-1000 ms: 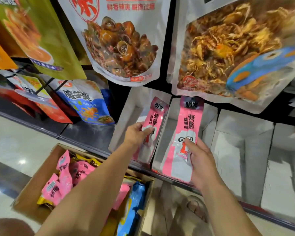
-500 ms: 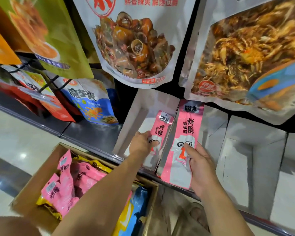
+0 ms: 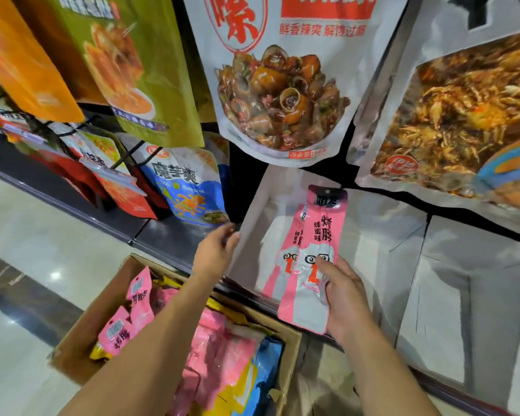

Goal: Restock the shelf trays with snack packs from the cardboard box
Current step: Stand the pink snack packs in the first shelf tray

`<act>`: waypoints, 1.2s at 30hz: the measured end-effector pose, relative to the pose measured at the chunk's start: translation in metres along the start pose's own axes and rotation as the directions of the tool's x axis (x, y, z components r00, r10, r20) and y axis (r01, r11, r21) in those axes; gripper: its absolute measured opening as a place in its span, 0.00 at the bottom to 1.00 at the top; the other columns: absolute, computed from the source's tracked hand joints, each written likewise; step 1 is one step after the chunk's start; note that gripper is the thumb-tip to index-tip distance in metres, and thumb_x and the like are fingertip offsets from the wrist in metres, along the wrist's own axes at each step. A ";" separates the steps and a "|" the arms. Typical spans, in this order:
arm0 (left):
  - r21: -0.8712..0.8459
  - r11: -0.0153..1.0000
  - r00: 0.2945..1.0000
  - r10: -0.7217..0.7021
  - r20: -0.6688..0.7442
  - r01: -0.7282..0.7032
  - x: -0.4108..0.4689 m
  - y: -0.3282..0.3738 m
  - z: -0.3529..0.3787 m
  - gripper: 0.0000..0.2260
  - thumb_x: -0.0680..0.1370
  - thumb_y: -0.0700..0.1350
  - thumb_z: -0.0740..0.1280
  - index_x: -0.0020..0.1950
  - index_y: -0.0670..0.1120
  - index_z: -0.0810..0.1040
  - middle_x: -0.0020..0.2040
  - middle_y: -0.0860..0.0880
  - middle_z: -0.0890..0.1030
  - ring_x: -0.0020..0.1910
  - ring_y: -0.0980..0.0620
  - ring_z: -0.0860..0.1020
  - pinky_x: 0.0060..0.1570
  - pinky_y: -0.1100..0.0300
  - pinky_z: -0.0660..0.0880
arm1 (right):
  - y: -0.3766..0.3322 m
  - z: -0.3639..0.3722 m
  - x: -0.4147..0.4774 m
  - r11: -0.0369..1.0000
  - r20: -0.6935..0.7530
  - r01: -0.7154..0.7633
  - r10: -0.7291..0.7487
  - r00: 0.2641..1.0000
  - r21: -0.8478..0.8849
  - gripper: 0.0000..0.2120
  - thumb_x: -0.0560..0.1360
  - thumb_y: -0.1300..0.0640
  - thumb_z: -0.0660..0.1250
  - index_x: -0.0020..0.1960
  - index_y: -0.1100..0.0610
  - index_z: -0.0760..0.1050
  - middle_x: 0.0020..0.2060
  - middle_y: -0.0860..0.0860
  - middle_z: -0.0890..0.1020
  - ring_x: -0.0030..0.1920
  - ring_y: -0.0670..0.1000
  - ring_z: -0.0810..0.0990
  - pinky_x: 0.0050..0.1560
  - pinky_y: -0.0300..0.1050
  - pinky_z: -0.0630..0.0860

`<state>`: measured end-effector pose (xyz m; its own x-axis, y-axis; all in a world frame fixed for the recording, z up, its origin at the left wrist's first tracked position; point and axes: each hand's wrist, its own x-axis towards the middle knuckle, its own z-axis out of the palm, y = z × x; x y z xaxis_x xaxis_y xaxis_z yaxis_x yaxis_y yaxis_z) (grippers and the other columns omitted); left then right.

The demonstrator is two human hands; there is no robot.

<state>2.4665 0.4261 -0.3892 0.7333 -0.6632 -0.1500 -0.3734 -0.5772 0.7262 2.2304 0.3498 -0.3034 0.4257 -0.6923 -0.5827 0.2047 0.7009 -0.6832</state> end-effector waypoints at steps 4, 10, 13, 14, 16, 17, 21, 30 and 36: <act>-0.096 0.995 0.984 -0.013 0.176 0.031 0.001 -0.017 0.003 0.20 0.80 0.60 0.62 0.63 0.49 0.81 0.60 0.55 0.82 0.63 0.56 0.77 0.61 0.62 0.70 | 0.016 0.021 0.021 0.998 -0.014 -0.018 0.017 1.000 -0.060 0.10 0.79 0.66 0.66 0.59 0.61 0.79 0.25 0.48 0.80 0.27 0.46 0.79 0.33 0.39 0.78; -0.154 0.987 0.989 -0.028 0.142 0.050 -0.004 -0.019 0.003 0.10 0.81 0.55 0.63 0.57 0.57 0.83 0.51 0.63 0.83 0.57 0.59 0.78 0.56 0.65 0.71 | 0.052 0.045 0.079 0.984 -0.142 -0.011 -0.015 0.990 -0.179 0.09 0.76 0.64 0.70 0.56 0.57 0.81 0.46 0.54 0.85 0.43 0.53 0.83 0.50 0.54 0.80; -0.176 0.982 0.988 -0.038 0.152 0.065 -0.004 -0.020 0.002 0.06 0.81 0.55 0.63 0.51 0.68 0.78 0.41 0.73 0.80 0.52 0.62 0.79 0.55 0.64 0.72 | 0.066 0.051 0.097 0.972 -0.175 -0.026 -0.015 0.984 -0.232 0.09 0.76 0.63 0.72 0.56 0.60 0.80 0.47 0.58 0.86 0.43 0.55 0.83 0.47 0.56 0.81; -0.199 0.978 0.987 -0.037 0.155 0.068 -0.003 -0.020 0.002 0.06 0.81 0.56 0.63 0.51 0.67 0.79 0.43 0.72 0.80 0.53 0.61 0.79 0.56 0.64 0.72 | 0.070 0.052 0.100 0.965 -0.182 -0.033 -0.016 0.983 -0.261 0.09 0.76 0.63 0.72 0.56 0.60 0.80 0.46 0.58 0.86 0.41 0.55 0.83 0.44 0.54 0.82; -0.237 0.968 0.985 -0.051 0.165 0.089 -0.004 -0.021 0.002 0.09 0.81 0.57 0.63 0.56 0.63 0.82 0.48 0.66 0.83 0.56 0.60 0.79 0.59 0.63 0.72 | 0.076 0.055 0.108 0.939 -0.211 -0.033 -0.043 0.977 -0.342 0.11 0.75 0.62 0.74 0.56 0.60 0.78 0.44 0.55 0.85 0.38 0.52 0.84 0.37 0.44 0.83; -0.243 0.965 0.983 -0.059 0.172 0.101 -0.005 -0.021 0.002 0.11 0.81 0.58 0.63 0.58 0.60 0.82 0.51 0.63 0.84 0.56 0.60 0.79 0.60 0.62 0.73 | 0.079 0.056 0.112 0.927 -0.227 -0.033 -0.057 0.972 -0.373 0.14 0.74 0.61 0.75 0.58 0.60 0.78 0.45 0.54 0.85 0.39 0.51 0.85 0.38 0.43 0.83; -0.256 0.962 0.984 -0.052 0.172 0.096 -0.007 -0.021 0.005 0.13 0.80 0.59 0.63 0.59 0.59 0.82 0.51 0.61 0.85 0.54 0.61 0.80 0.58 0.63 0.74 | 0.084 0.063 0.118 0.808 -0.257 -0.034 -0.147 0.955 -0.588 0.20 0.73 0.54 0.77 0.62 0.56 0.77 0.40 0.47 0.82 0.43 0.51 0.80 0.50 0.44 0.76; -0.206 0.973 0.979 -0.059 0.197 0.100 -0.012 -0.011 -0.004 0.12 0.82 0.55 0.62 0.61 0.57 0.82 0.43 0.71 0.79 0.43 0.79 0.75 0.41 0.84 0.66 | 0.074 0.070 0.102 0.440 -0.146 -0.037 -0.215 0.966 -0.897 0.24 0.79 0.47 0.70 0.68 0.60 0.72 0.51 0.54 0.84 0.47 0.54 0.80 0.37 0.39 0.70; 0.016 0.998 0.972 -0.061 0.228 0.059 -0.034 -0.009 -0.041 0.21 0.81 0.57 0.62 0.73 0.52 0.72 0.66 0.53 0.79 0.65 0.53 0.77 0.65 0.61 0.71 | 0.071 0.082 0.077 0.283 -0.084 -0.023 -0.205 0.975 -0.959 0.31 0.80 0.46 0.66 0.75 0.62 0.61 0.65 0.59 0.78 0.65 0.60 0.76 0.52 0.46 0.69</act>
<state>2.4685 0.4731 -0.3629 0.6053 -0.7183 -0.3430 -0.3388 -0.6225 0.7055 2.3502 0.3600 -0.3608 0.2990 -0.8331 -0.4654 -0.7972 0.0500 -0.6016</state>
